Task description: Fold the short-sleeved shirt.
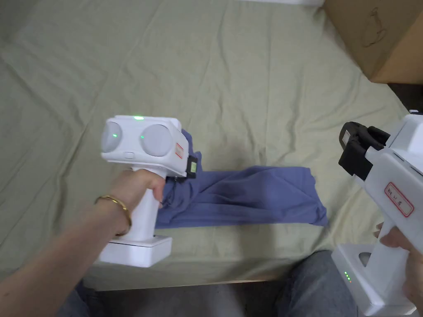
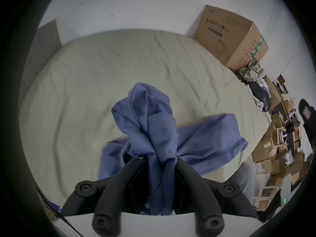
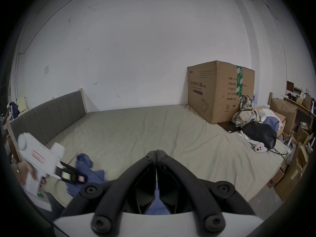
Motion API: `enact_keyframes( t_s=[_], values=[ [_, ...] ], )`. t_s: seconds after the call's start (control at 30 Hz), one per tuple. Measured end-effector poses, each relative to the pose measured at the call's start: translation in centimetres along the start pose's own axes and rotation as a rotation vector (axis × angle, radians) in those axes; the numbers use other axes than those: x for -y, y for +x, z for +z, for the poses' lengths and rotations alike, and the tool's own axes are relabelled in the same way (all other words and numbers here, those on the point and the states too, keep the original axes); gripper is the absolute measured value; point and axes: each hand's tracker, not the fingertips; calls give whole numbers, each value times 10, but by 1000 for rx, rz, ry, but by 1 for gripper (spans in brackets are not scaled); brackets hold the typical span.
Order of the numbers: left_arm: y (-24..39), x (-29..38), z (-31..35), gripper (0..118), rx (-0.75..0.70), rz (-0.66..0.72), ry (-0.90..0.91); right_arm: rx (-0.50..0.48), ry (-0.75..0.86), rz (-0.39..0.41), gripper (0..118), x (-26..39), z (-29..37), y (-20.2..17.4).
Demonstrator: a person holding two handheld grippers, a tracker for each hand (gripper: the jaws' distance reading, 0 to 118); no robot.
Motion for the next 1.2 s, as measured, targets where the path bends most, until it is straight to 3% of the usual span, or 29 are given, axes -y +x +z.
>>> enact_keyframes(
  t_s=[0.07, 0.13, 0.2, 0.27, 0.43, 0.53, 0.6, 0.7, 0.73, 0.97, 1.13, 1.2],
  values=[
    [17, 2, -25, 19, -12, 6, -19, 15, 0, -8, 0, 2, 4, 7],
    [33, 8, -45, 50, -8, 3, -27, 30, -4, -15, 0, 4, 7, 14],
    [45, 11, -53, 89, 68, -8, -23, 48, -6, -20, 0, 5, 8, 19],
    [55, 11, -53, 105, 123, 0, -26, 57, -13, -27, 0, 7, 8, 23],
    [43, -11, -12, 103, 230, 13, 65, 58, -12, -27, 0, 6, 8, 25],
    [15, -24, 23, 87, 195, 42, 259, 44, -3, -23, 0, 4, 9, 23],
    [1, -22, 32, 65, 101, 33, 345, 37, 0, -19, 0, 3, 9, 21],
    [-14, -9, 27, 7, -46, 5, 344, 22, 1, -11, 0, 2, 9, 18],
    [-19, -4, 18, 1, -71, 15, 310, 18, 1, -8, 0, 2, 9, 17],
    [1, 42, -32, 0, -20, 31, 125, 22, -4, -9, 0, 5, 13, 19],
    [51, 65, -48, 0, 29, -108, 131, 42, -20, -15, 0, 10, 17, 29],
    [63, 68, -58, 0, 54, -105, 95, 49, -25, -20, 0, 11, 19, 32]
  ],
)
